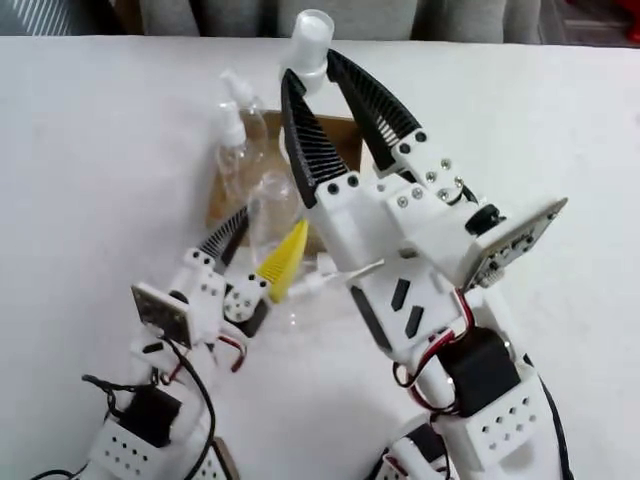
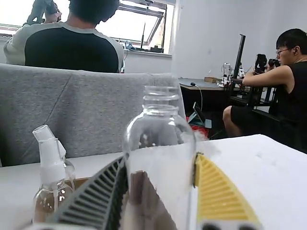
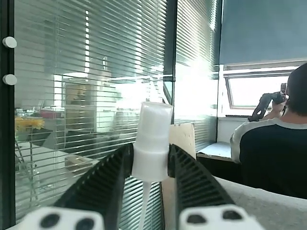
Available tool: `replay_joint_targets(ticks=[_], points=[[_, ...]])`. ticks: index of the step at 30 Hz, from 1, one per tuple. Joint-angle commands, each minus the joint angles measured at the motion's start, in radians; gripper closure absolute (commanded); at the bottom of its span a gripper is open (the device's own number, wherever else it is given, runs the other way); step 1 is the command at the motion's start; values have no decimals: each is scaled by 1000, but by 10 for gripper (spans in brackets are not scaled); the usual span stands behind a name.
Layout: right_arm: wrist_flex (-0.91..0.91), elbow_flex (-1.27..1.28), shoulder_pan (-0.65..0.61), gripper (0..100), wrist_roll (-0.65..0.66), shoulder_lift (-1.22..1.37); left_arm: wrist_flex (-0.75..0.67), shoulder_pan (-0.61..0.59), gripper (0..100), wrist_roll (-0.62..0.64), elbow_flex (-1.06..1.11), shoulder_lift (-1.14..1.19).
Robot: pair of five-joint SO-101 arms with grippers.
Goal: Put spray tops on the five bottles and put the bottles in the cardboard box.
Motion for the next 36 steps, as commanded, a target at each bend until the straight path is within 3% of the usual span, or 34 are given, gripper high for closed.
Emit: replay_joint_targets(ticks=[1,15,19,29,33,36], points=[[-8,-32,-2,982,-43,-19,-32,12,977,-3,-8,-16],[-12,6,-8,982,-71,-19,-32,13,977,-3,-8,-16],[-18,55,-7,982,-133,-30,-32,13,977,-3,-8,-16],[-61,325,-12,981,-144,-128,-32,10,977,-3,-8,-16],[-47,471,-85,979,-140,-174,-32,10,977,-3,-8,-16],[2,506,-130,919,-138,-202,-32,8,977,-3,-8,-16]])
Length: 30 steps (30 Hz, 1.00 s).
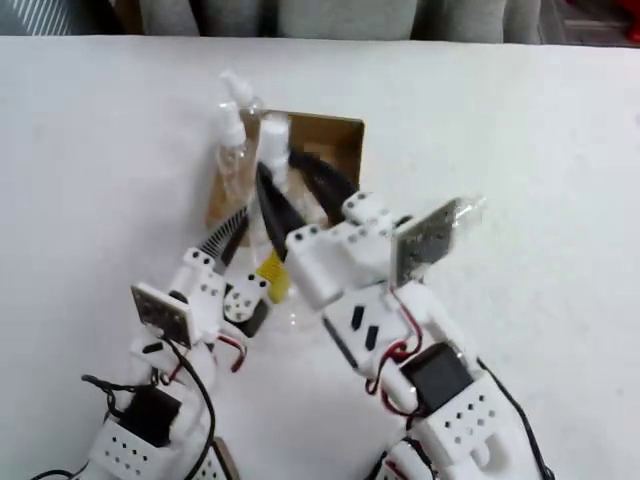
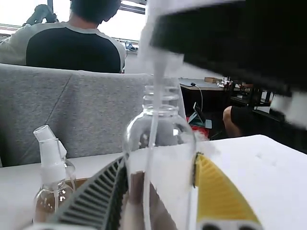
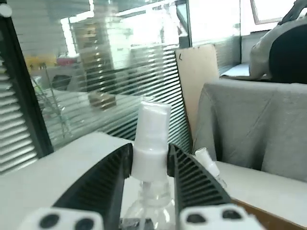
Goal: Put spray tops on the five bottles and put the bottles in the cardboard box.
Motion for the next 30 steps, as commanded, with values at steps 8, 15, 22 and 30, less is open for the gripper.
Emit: replay_joint_targets(ticks=[8,15,22,30], points=[[111,-3,-47,779,-3,-117,-32,8,977,-3,-6,-16],[334,-95,-35,783,-6,-246,-32,7,977,-3,5,-16],[475,-9,142,962,-14,-314,-32,7,977,-3,3,-16],[472,299,234,984,-14,-522,-63,-10,977,5,-2,-16]])
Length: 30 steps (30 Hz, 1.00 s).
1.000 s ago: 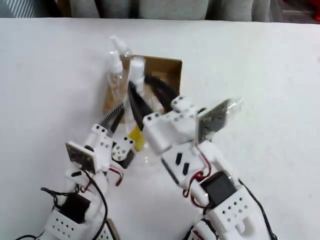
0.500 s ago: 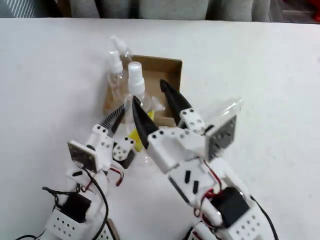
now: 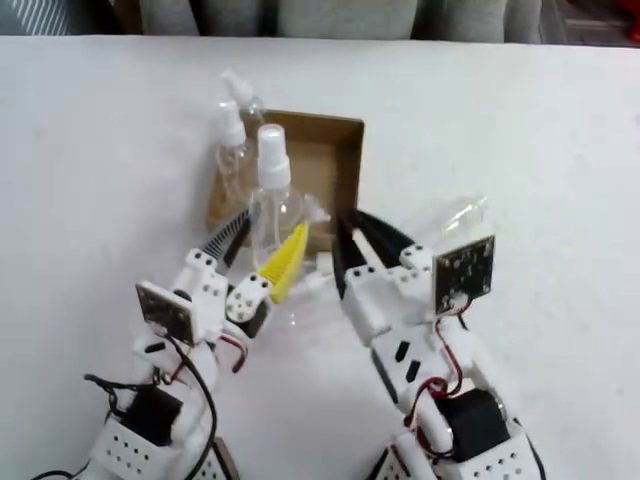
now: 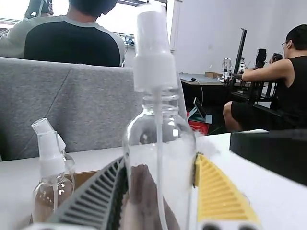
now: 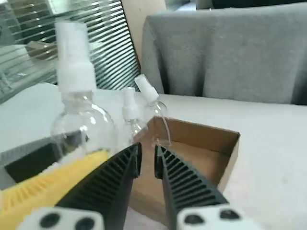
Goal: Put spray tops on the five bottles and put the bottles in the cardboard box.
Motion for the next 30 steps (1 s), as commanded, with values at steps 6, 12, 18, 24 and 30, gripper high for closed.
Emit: replay_joint_targets(ticks=[6,12,18,24,30], points=[[13,229,-36,984,-11,-205,-135,-90,977,6,-25,-15],[41,232,-206,983,-11,-197,-120,-91,977,6,-178,147],[-7,285,-257,983,-83,-200,-331,-84,977,11,-336,565],[-205,414,-225,983,-100,-202,-528,-82,977,126,-342,785],[-295,456,-216,983,-103,-196,-528,-47,977,126,-301,808]])
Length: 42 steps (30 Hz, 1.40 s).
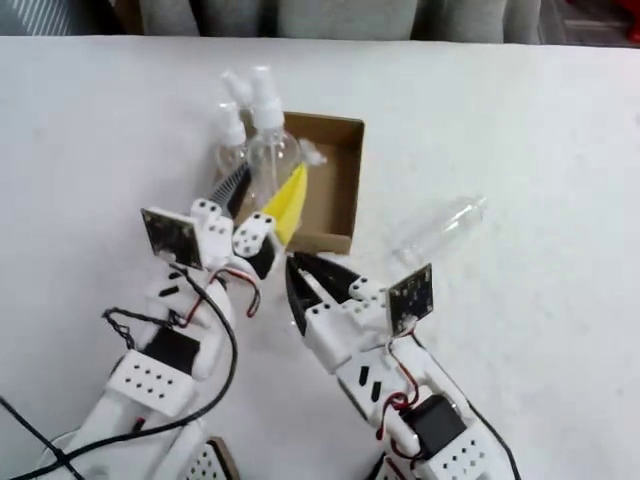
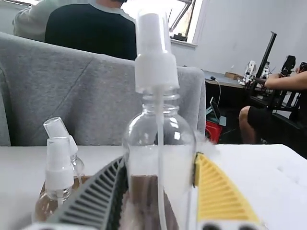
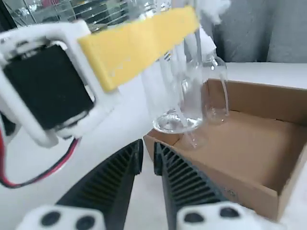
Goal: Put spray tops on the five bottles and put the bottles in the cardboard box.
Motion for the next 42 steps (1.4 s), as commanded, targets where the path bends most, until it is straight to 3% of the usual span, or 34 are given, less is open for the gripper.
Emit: replay_joint_targets(ticks=[1,5,10,20,28,36,42], points=[[-35,9,8,983,-9,-4,-40,47,977,9,-11,-15],[-27,9,12,983,-9,-2,-17,93,977,11,15,-94],[-25,9,15,983,-8,-2,245,148,977,9,8,-275],[-21,9,81,983,-8,-4,512,148,977,9,15,-518],[-12,9,81,983,-8,-4,539,147,977,9,15,-544],[79,9,15,983,0,-10,514,51,977,5,26,-539],[108,9,-5,983,0,-8,381,48,977,-155,100,-487]])
